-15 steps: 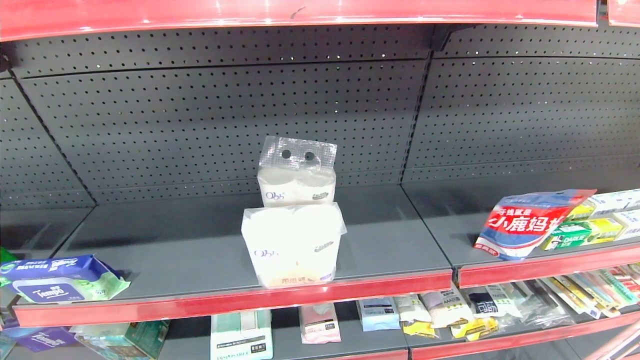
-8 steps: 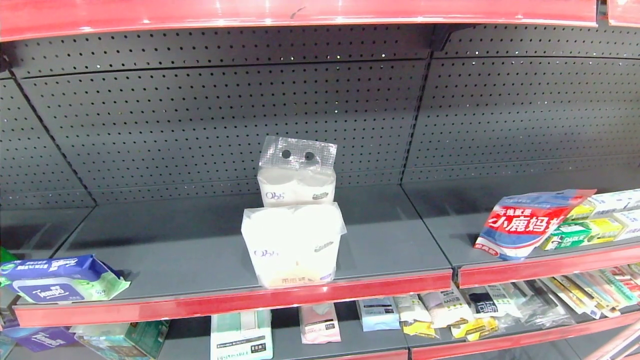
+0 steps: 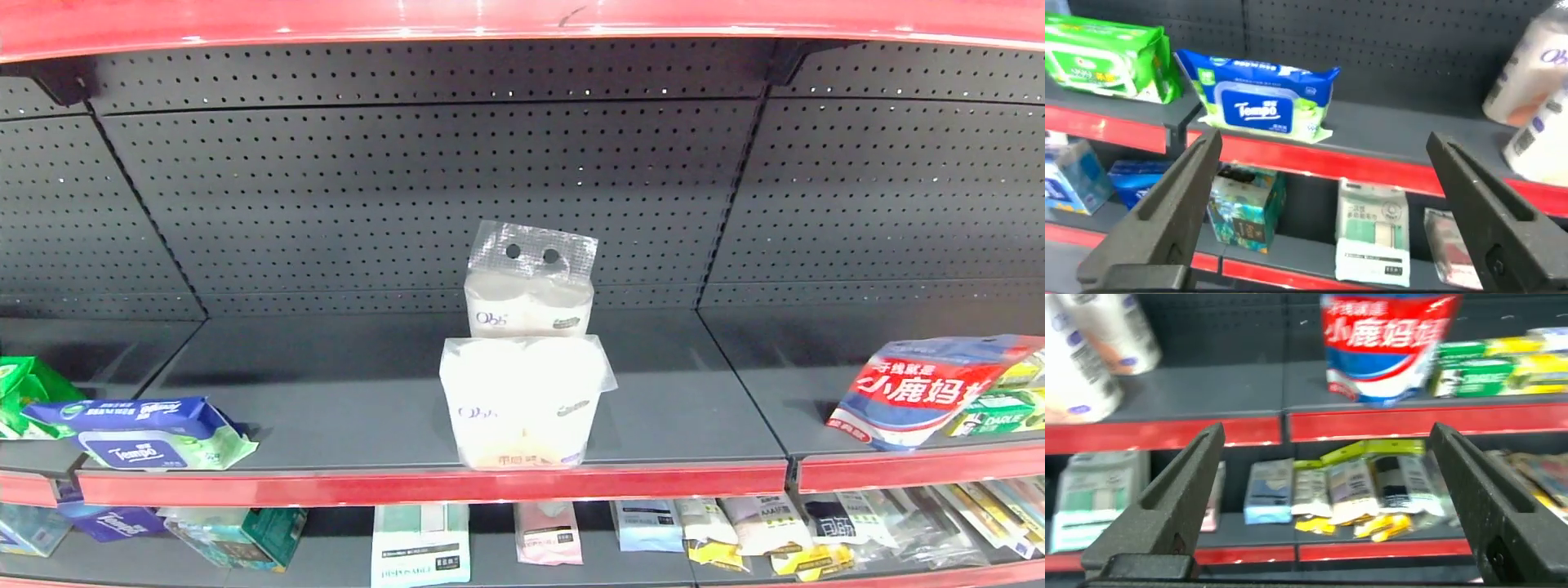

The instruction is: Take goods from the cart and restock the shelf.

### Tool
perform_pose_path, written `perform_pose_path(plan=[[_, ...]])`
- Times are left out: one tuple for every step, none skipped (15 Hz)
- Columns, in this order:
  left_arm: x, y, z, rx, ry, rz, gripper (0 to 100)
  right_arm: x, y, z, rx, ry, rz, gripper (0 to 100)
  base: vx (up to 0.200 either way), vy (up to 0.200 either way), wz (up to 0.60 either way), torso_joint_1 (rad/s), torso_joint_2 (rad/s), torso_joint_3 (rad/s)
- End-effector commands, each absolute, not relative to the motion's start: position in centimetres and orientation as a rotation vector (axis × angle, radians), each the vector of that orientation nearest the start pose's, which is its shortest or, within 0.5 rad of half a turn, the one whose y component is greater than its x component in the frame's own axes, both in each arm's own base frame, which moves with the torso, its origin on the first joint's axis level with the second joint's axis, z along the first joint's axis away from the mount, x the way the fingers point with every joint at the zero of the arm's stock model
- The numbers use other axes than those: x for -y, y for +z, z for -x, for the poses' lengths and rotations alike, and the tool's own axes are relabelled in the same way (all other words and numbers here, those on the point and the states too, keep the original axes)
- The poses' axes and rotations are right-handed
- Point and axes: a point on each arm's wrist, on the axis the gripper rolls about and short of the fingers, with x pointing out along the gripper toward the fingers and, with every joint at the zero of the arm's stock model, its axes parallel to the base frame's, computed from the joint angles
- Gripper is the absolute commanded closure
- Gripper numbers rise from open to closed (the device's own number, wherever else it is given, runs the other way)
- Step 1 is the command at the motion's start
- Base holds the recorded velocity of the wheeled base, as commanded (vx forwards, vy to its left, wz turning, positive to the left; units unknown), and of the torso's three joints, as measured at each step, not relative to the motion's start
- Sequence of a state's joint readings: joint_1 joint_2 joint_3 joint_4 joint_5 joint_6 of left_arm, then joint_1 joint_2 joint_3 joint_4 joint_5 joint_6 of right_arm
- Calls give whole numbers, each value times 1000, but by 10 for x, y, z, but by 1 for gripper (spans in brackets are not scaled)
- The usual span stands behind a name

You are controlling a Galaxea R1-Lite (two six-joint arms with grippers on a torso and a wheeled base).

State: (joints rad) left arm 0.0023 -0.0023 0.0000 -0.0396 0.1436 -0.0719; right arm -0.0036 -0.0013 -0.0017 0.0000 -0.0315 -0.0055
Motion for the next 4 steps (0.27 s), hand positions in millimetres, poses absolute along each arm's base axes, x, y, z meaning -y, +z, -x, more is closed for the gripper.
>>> perform_pose_path(plan=[[-3, 79, 23, 41, 125, 66, 0, 1, 76, 23, 1, -32, 6, 0, 0, 0, 0, 0, 0, 0], [-2, 78, 23, 28, 111, 59, 0, 1, 76, 23, 1, -32, 6, 0, 0, 0, 0, 0, 0, 0], [-2, 77, 23, 13, 87, 23, 0, 1, 76, 23, 3, -32, 6, 0, 0, 0, 0, 0, 0, 0], [-2, 77, 23, 13, 83, 17, 0, 1, 76, 23, 1, -32, 6, 0, 0, 0, 0, 0, 0, 0]])
